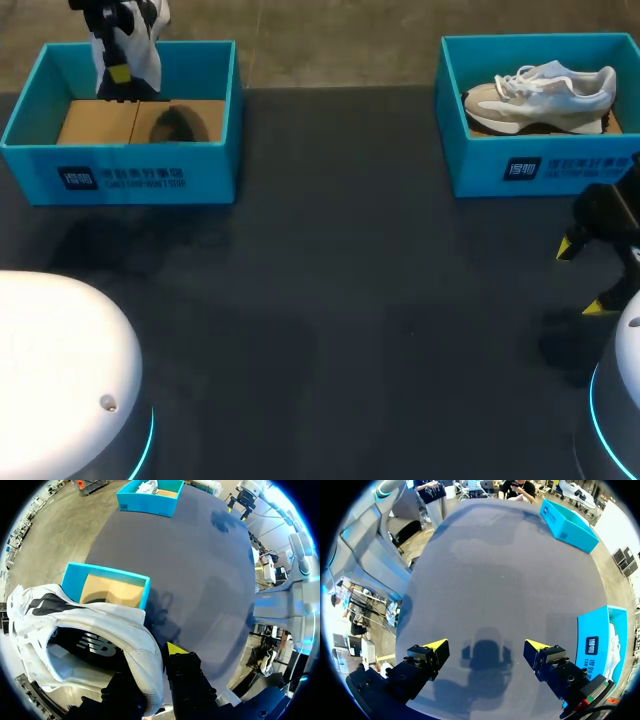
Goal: Take the shoe out of the shoebox, open the shoe tongue, remove and reinsert the insole, then place the shoe into the shoebox
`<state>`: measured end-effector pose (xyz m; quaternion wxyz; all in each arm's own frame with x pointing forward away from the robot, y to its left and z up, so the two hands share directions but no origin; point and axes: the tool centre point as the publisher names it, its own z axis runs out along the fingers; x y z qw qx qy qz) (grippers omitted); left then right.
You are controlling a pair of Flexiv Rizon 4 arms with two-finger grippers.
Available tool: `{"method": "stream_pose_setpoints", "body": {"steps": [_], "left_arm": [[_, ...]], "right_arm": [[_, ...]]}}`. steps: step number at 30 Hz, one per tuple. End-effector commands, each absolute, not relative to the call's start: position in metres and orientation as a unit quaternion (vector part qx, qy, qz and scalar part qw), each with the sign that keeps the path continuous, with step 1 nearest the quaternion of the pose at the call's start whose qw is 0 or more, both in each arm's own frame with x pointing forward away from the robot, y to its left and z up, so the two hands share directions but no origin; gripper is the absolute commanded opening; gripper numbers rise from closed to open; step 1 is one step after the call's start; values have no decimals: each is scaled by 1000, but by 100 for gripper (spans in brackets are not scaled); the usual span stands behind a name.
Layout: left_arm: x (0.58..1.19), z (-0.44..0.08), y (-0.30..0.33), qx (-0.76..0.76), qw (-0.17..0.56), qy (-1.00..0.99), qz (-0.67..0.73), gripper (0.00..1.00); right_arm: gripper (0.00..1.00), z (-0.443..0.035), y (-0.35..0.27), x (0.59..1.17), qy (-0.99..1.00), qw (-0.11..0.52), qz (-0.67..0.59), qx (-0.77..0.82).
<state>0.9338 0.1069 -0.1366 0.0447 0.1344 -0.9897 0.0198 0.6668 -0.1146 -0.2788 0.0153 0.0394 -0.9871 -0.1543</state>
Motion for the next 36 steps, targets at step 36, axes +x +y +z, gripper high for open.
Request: {"method": "stream_pose_setpoints", "body": {"steps": [36], "left_arm": [[1036,-165,205,99,69,-991,51,0]], "right_arm": [[100,-279,-115,666,-987,14,-153,39]]}}
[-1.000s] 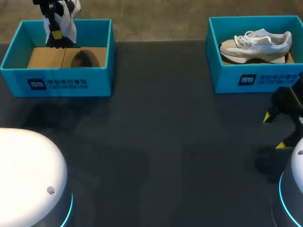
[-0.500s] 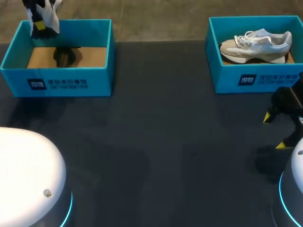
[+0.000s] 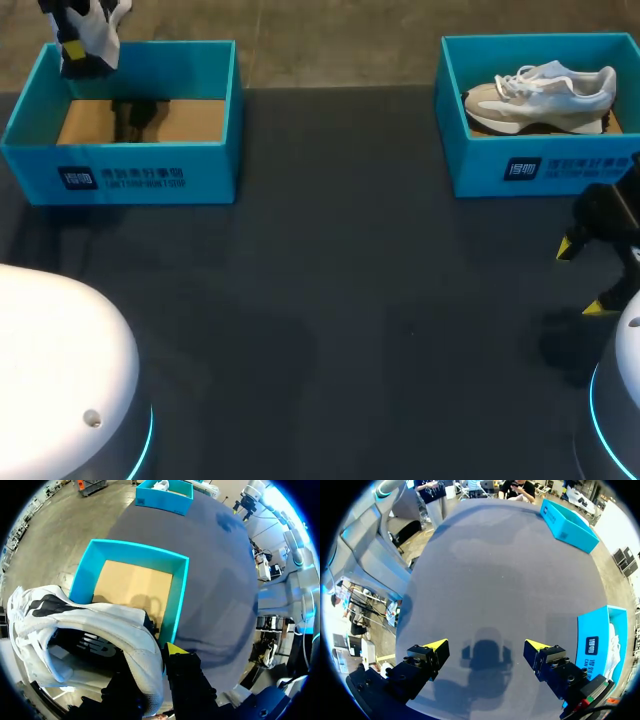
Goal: Take the shoe out of the shoebox, open the shoe tongue, remove and reinsert the insole, then place the shoe into the shoebox
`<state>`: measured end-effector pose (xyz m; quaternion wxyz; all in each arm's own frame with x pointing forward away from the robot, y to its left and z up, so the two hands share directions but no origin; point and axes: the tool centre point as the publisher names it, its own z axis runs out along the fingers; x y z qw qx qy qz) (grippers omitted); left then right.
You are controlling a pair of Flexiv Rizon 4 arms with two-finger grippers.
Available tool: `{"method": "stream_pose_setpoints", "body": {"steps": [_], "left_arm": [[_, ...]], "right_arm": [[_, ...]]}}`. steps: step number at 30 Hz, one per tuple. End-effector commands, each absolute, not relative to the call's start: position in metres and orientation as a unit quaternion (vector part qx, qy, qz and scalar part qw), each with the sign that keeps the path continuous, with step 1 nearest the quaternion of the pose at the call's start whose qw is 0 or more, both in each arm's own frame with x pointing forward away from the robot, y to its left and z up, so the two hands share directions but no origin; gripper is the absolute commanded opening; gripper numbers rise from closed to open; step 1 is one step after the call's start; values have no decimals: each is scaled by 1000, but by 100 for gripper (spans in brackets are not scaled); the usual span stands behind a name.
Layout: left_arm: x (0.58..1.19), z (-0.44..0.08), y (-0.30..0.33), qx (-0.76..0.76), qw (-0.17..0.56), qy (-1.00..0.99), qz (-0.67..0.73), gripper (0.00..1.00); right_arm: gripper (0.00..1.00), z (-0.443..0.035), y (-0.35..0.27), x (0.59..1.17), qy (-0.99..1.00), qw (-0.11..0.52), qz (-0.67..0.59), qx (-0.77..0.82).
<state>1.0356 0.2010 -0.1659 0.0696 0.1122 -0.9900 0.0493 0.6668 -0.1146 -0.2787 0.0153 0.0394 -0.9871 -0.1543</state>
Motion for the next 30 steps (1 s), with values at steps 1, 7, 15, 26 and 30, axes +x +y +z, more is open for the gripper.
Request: {"method": "stream_pose_setpoints", "body": {"steps": [1,7,15,26,30], "left_arm": [[1036,-165,207,92,63,-993,49,0],[1040,-167,221,29,45,-998,35,0],[1037,-164,243,-115,16,-992,52,0],[1032,-162,256,-280,58,-958,-25,0],[1032,-162,256,-280,58,-958,-25,0]], "right_arm": [[100,-279,-115,666,-987,14,-153,39],[100,-279,-115,666,-987,14,-153,39],[100,-279,-115,666,-987,14,-153,39],[100,-279,-115,666,-987,14,-153,39],[100,-279,-115,666,-987,14,-153,39]]}}
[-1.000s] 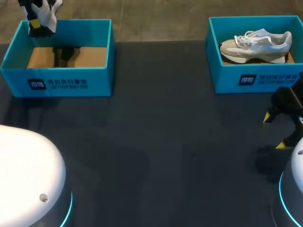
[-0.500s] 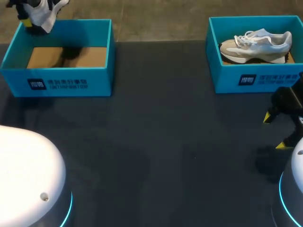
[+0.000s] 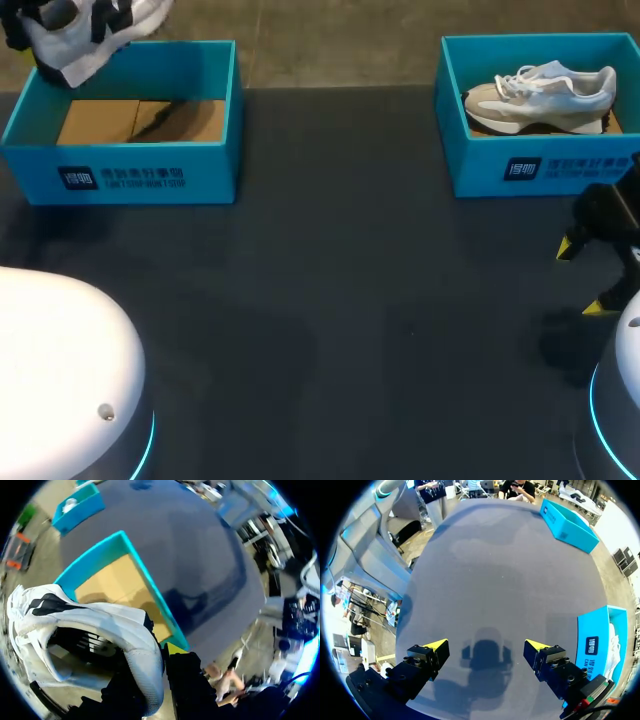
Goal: Take the shoe out of the shoebox, open the shoe tongue, remove and reinsert the insole, then place the shoe into the shoebox
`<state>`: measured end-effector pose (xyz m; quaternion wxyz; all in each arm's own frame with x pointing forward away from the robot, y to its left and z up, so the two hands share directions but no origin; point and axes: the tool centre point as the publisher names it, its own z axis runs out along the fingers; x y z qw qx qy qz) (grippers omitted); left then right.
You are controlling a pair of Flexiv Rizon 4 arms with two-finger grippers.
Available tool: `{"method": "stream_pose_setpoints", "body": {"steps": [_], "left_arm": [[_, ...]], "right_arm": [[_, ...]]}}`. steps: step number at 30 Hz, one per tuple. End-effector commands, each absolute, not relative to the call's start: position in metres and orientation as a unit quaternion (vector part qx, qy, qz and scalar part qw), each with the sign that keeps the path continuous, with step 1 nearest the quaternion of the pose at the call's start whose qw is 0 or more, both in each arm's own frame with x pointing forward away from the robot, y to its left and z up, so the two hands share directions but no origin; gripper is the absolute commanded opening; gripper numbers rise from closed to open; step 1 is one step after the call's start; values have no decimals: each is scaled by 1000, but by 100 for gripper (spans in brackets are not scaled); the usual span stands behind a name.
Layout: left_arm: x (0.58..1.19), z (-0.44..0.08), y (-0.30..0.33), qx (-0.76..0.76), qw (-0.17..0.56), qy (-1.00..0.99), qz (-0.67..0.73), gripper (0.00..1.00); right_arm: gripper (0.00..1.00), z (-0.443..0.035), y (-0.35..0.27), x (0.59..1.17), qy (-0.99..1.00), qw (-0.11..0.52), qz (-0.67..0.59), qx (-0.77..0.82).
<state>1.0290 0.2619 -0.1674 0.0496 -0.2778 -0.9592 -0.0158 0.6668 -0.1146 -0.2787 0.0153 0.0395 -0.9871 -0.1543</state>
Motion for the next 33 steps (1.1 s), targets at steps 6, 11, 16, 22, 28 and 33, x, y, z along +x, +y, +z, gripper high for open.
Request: {"method": "stream_pose_setpoints", "body": {"steps": [6,11,16,22,28,33], "left_arm": [[1032,-162,256,-280,58,-958,-25,0],[1032,-162,256,-280,58,-958,-25,0],[1044,-163,271,-331,1,-943,-44,0],[1051,-161,284,-419,-39,-904,-73,0],[1051,-167,289,-476,-49,-870,-121,0],[1052,-170,289,-506,-66,-848,-145,0]], "right_arm": [[100,-279,-115,666,-987,14,-153,39],[100,-279,-115,666,-987,14,-153,39],[100,-279,-115,666,-987,14,-153,39],[100,-279,-115,666,-987,14,-153,39],[100,-279,-115,666,-987,14,-153,39],[100,-279,-115,666,-987,14,-153,39]]}}
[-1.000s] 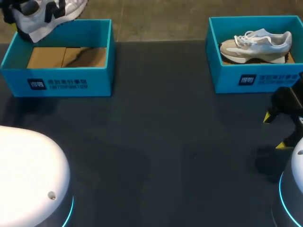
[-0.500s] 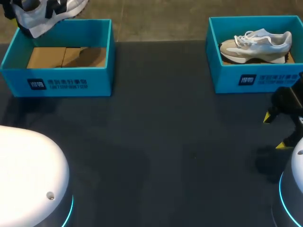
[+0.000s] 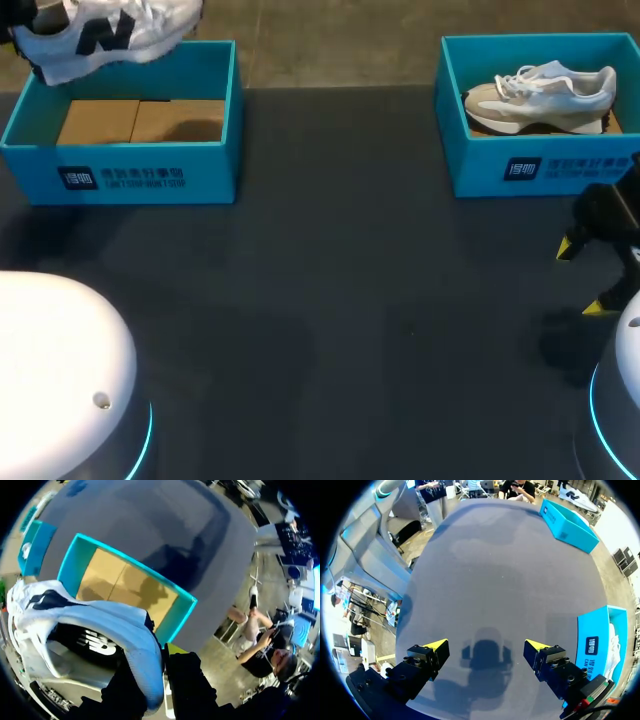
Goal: Take the shoe out of the shoebox, open the shoe tongue, remove and reinsert the insole, then place the shoe into the shoebox
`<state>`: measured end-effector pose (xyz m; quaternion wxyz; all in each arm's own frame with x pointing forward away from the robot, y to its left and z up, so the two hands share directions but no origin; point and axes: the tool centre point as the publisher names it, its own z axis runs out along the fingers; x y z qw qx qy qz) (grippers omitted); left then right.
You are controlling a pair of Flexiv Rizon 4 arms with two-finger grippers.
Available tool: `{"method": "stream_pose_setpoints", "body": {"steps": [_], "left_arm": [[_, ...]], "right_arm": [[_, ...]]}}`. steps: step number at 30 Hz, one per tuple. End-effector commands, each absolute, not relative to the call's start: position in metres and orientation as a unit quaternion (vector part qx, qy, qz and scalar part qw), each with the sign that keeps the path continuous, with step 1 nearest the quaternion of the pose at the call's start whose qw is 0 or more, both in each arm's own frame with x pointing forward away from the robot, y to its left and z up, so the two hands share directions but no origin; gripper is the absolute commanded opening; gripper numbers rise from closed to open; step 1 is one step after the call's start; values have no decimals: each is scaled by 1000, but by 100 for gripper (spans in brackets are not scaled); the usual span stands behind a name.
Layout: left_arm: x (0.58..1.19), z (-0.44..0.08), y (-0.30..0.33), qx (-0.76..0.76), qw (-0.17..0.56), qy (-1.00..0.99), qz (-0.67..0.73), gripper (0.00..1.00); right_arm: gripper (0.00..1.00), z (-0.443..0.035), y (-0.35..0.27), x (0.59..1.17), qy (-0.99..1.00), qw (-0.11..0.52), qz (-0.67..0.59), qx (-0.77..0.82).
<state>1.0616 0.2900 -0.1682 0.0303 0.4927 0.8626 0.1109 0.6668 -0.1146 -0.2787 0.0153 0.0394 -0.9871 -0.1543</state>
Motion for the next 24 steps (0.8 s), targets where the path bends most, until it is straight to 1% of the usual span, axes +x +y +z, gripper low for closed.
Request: {"method": "stream_pose_setpoints", "body": {"steps": [1,6,19,24], "left_arm": [[1053,-169,289,515,68,843,142,0],[1067,-169,294,521,67,843,115,0],[1067,-169,294,521,67,843,115,0],[1084,-178,300,560,53,824,65,0]], "right_arm": [[100,-279,-115,666,-987,14,-153,39],[100,-279,-115,666,-987,14,-153,39],[100,-279,-115,666,-987,14,-153,39],[100,-279,-115,666,-987,14,-153,39]]}}
